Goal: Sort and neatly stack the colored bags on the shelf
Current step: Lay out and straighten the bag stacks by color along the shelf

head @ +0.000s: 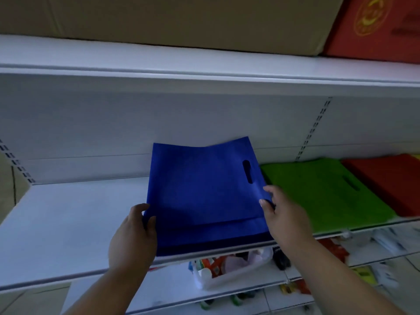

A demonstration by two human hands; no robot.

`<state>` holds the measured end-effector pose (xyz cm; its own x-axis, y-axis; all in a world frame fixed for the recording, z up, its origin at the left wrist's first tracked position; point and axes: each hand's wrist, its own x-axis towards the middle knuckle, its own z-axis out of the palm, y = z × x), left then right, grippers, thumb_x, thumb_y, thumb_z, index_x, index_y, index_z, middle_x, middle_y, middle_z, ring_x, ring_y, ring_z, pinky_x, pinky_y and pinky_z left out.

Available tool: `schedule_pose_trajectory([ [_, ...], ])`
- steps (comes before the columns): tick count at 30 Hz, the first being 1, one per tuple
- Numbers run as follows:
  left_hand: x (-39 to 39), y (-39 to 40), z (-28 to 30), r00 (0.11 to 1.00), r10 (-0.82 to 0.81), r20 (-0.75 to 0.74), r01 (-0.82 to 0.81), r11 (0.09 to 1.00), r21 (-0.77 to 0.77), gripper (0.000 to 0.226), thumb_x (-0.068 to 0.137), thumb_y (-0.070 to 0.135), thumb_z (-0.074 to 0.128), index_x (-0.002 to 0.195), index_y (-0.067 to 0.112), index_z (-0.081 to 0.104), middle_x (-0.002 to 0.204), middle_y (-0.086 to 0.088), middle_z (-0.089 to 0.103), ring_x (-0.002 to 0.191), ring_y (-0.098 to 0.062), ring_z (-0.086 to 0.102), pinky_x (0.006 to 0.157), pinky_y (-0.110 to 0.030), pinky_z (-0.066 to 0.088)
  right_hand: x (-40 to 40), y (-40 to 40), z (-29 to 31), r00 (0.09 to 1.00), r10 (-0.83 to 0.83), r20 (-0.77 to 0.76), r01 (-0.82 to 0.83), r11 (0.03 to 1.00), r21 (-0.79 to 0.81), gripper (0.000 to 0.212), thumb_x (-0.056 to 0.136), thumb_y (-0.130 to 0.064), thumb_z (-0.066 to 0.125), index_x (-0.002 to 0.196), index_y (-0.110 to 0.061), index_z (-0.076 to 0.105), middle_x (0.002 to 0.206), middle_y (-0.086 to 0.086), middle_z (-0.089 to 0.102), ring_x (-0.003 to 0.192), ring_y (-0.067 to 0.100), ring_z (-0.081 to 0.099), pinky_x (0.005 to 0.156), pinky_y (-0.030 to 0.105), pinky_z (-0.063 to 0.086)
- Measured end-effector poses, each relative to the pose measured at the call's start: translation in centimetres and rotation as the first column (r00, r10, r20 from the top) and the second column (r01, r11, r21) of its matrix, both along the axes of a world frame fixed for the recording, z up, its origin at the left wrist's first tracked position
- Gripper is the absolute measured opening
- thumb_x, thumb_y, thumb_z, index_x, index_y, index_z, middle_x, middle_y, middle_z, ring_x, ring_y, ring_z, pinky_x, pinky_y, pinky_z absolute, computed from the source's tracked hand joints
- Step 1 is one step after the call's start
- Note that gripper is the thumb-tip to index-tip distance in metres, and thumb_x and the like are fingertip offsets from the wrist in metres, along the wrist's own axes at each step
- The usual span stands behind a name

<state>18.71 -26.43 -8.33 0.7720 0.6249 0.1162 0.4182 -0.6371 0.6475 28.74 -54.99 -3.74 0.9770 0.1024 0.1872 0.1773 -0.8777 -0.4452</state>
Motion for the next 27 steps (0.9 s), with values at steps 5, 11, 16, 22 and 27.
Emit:
schedule_pose_trajectory([
  [5, 0.7, -2.6, -0.9, 0.981, -0.036, -0.191, 0.061, 0.99, 0.128, 0.035, 0.097, 0.02, 0.042, 0.131, 0.024, 0.048, 0.127, -0.004, 0.059, 0.093, -0.033, 0.063, 0.067, -0.034, 0.042, 2.3, -2.2, -2.1, 0.983, 0.074, -0.169, -0.086, 0.994, -0.064, 0.045, 0.099, -0.033, 0.052, 0.142, -0.029, 0.041, 0.125, -0.001, 0.063, 0.105, 0.019, 0.061, 0.075, 0.03, 0.048],
  [11, -0.1, -3.2, -0.7, 0.956, -0.038, -0.29, 0.096, 0.977, 0.189, 0.037, 0.096, 0.018, 0.043, 0.131, 0.027, 0.051, 0.122, 0.0, 0.054, 0.084, -0.028, 0.063, 0.065, -0.034, 0.048, 2.5, -3.0, -3.4, 0.977, 0.14, -0.16, -0.16, 0.98, -0.116, 0.047, 0.096, -0.037, 0.055, 0.14, -0.026, 0.042, 0.127, -0.001, 0.058, 0.098, 0.018, 0.062, 0.076, 0.03, 0.05],
  [16, -1.5, -3.3, -0.9, 0.96, -0.101, -0.262, 0.155, 0.968, 0.197, 0.048, 0.092, 0.047, 0.054, 0.135, 0.027, 0.048, 0.134, 0.002, 0.047, 0.088, -0.026, 0.066, 0.068, -0.035, 0.052, 1.9, -4.0, -3.2, 0.968, 0.203, -0.148, -0.243, 0.909, -0.339, 0.071, 0.086, -0.074, 0.041, 0.139, -0.028, 0.039, 0.136, -0.005, 0.035, 0.092, 0.014, 0.059, 0.071, 0.029, 0.05],
  [22, -2.7, -2.2, -1.4, 0.904, -0.238, -0.355, 0.319, 0.928, 0.192, 0.079, 0.075, 0.066, 0.066, 0.143, 0.033, 0.04, 0.149, 0.013, 0.033, 0.103, -0.018, 0.063, 0.083, -0.031, 0.052, 1.9, -5.1, -3.7, 0.901, 0.326, -0.284, -0.404, 0.872, -0.278, 0.093, 0.069, -0.083, 0.055, 0.145, -0.032, 0.035, 0.156, -0.013, 0.009, 0.119, 0.012, 0.052, 0.09, 0.031, 0.049],
  [27, -2.3, -1.5, -1.3, 0.923, -0.226, -0.312, 0.29, 0.941, 0.175, 0.058, 0.084, 0.056, 0.064, 0.135, 0.033, 0.049, 0.141, 0.015, 0.043, 0.097, -0.013, 0.063, 0.078, -0.03, 0.052, 2.1, -5.0, -4.0, 0.928, 0.308, -0.209, -0.354, 0.905, -0.238, 0.074, 0.081, -0.071, 0.054, 0.14, -0.028, 0.045, 0.156, -0.011, 0.021, 0.12, 0.01, 0.052, 0.092, 0.03, 0.049],
])
